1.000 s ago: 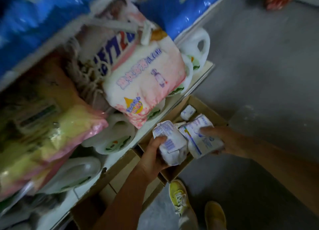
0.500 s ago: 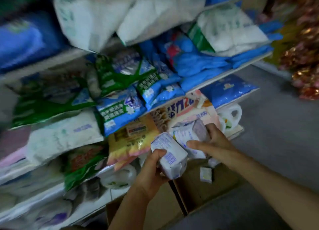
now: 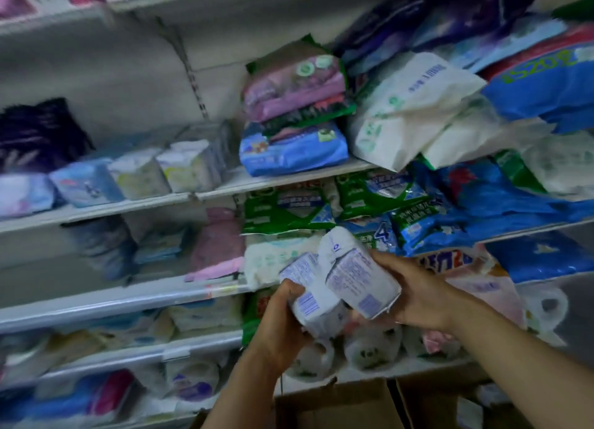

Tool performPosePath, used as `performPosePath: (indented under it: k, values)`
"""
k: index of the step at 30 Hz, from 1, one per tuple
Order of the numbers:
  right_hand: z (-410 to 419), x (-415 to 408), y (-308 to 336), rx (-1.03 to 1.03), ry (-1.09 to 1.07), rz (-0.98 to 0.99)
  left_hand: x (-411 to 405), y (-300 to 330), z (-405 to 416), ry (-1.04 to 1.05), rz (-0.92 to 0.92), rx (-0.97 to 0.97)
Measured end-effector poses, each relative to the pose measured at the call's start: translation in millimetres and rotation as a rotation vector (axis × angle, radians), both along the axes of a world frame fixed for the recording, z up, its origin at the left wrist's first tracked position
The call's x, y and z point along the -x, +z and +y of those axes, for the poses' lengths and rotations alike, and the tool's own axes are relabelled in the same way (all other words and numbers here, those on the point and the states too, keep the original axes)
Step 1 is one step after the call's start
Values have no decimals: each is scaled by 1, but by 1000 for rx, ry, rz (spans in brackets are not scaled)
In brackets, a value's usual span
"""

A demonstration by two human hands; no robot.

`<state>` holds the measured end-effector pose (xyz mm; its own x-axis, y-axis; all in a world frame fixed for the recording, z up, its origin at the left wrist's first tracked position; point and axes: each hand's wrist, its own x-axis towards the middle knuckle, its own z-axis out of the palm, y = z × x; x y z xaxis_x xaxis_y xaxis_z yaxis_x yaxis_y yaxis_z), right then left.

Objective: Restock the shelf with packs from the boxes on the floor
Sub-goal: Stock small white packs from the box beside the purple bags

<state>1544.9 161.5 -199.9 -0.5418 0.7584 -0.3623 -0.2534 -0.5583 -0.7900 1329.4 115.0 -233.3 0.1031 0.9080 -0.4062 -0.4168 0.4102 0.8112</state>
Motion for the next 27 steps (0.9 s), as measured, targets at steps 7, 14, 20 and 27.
performPosePath:
  k: [7, 14, 20, 27]
  values:
    - [-9, 109, 40, -290, -166, -77, 101, 32, -47, 192, 105, -77]
    - [-29, 184, 70, -518, -187, -108, 176, 57, -80, 292, 157, -155]
    - [-46, 226, 90, -519, -134, -34, 220, 73, -98, 265, 225, -195]
    - [-43, 251, 113, -611, -80, -184, 259, 95, -98, 309, 234, -213]
